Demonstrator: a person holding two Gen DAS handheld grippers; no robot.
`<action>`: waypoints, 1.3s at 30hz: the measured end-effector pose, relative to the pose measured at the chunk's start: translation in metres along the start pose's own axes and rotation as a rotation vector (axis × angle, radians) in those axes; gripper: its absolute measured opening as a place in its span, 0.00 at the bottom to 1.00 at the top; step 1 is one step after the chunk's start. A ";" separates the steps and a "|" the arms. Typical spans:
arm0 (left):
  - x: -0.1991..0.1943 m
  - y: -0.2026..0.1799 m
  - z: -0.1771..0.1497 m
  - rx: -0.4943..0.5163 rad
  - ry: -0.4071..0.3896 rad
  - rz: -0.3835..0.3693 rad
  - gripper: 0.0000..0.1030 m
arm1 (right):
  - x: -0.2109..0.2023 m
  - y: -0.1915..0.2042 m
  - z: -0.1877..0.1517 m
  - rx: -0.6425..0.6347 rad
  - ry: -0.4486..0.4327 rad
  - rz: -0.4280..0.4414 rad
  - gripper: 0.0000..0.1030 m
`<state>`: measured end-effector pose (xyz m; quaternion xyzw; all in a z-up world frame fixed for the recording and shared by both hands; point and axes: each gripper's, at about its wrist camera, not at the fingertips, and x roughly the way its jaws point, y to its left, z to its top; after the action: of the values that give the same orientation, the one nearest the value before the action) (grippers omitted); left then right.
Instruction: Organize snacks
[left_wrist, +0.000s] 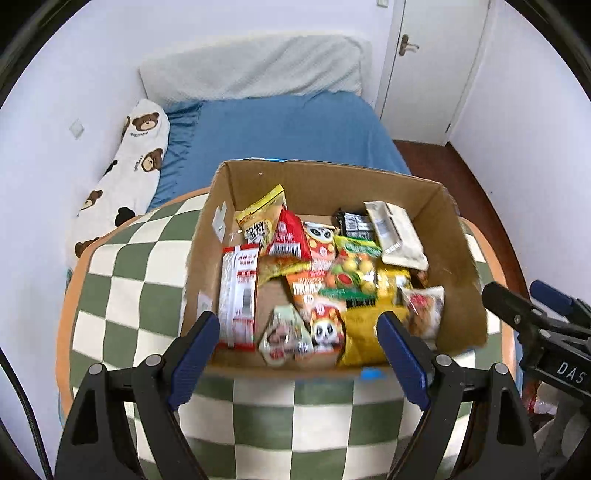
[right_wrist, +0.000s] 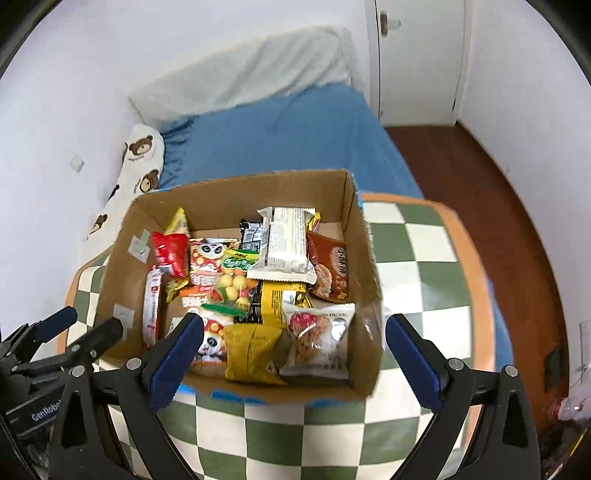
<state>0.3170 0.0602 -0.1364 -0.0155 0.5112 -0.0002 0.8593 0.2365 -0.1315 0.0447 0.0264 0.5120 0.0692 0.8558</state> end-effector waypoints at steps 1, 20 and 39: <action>-0.011 0.000 -0.008 -0.001 -0.017 0.004 0.85 | -0.013 0.001 -0.009 -0.004 -0.018 -0.002 0.99; -0.172 0.001 -0.084 -0.014 -0.219 0.039 0.85 | -0.198 0.025 -0.101 -0.067 -0.256 0.036 1.00; -0.215 -0.003 -0.108 -0.036 -0.293 0.066 0.99 | -0.246 0.024 -0.117 -0.082 -0.323 0.031 1.00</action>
<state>0.1199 0.0574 0.0013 -0.0142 0.3805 0.0394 0.9239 0.0167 -0.1470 0.2069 0.0103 0.3639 0.0981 0.9262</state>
